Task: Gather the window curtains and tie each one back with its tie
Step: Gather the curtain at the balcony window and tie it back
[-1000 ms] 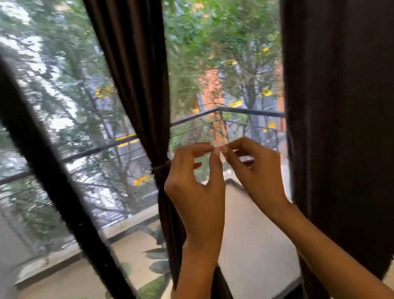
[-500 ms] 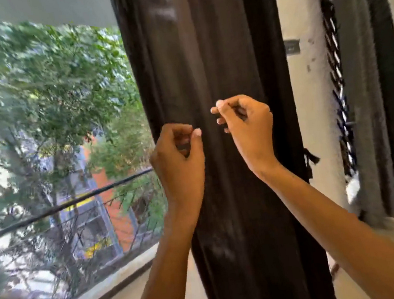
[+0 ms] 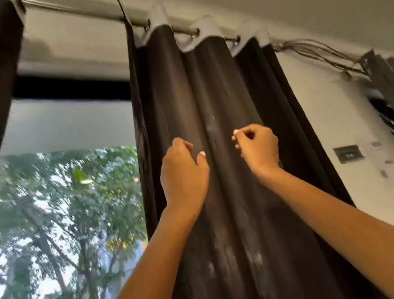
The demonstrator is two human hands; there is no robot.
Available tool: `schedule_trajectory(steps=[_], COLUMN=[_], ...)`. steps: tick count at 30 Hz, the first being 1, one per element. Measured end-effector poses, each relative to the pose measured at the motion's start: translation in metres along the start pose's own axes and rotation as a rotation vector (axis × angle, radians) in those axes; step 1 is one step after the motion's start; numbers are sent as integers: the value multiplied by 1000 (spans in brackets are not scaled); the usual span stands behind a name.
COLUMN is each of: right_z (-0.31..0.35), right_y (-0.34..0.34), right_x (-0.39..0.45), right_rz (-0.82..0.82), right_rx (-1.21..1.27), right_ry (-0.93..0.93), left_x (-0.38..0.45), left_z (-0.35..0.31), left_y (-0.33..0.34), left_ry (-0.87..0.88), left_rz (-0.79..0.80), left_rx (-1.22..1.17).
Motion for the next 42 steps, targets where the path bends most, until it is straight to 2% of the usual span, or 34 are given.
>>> schedule_trajectory(steps=[4, 7, 12, 16, 19, 21, 24, 26, 28, 30, 31, 33, 36, 38, 40, 42], right_z=[1, 4, -5, -18, -19, -17, -12, -13, -27, -39, -37, -17, 37, 60, 62, 51], right_y=[23, 45, 69, 92, 111, 122, 135, 139, 142, 143, 146, 151, 164, 165, 163, 162], right_x=[36, 62, 107, 140, 159, 169, 179, 188, 198, 211, 215, 212, 184, 176, 179, 184], right_rz=[34, 135, 184, 261, 253, 236, 209, 162, 217, 264, 263, 255, 385, 475, 601, 739], right_rx=[-232, -400, -609, -558, -564, -543, -482, -563, -565, -454, -421, -321, -136, -42, -40, -36], right_ry=[-110, -210, -280, -215, -214, -250, -304, -299, -198, -127, -158, -330, -634, -743, -809, -831], left_x=[42, 73, 109, 133, 145, 148, 147, 147, 149, 154, 156, 158, 163, 164, 167, 168], left_z=[0, 15, 50, 74, 88, 90, 89, 85, 82, 81, 81, 80, 84, 81, 76, 73], left_y=[24, 45, 83, 91, 90, 95, 108, 113, 122, 131, 135, 141, 140, 139, 137, 138], left_ry=[124, 65, -16, -117, -226, -222, -102, 20, 104, 128, 130, 102, -49, -137, -147, -96], left_rz=[50, 75, 52, -5, 0, 12, 8, -9, 18, 70, 103, 187, 354, 455, 422, 298], left_rx=[405, 605, 736, 794, 715, 625, 626, 597, 568, 545, 532, 482, 293, 157, 163, 335])
Point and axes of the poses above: each hand's wrist, its own x-axis towards the middle knuckle, its own y-axis out of the palm, z = x × y, the point moved 6 cm from there along x, towards the middle knuckle, and after that the axes turned 13 degrees about -x, right-handed, at the moved point
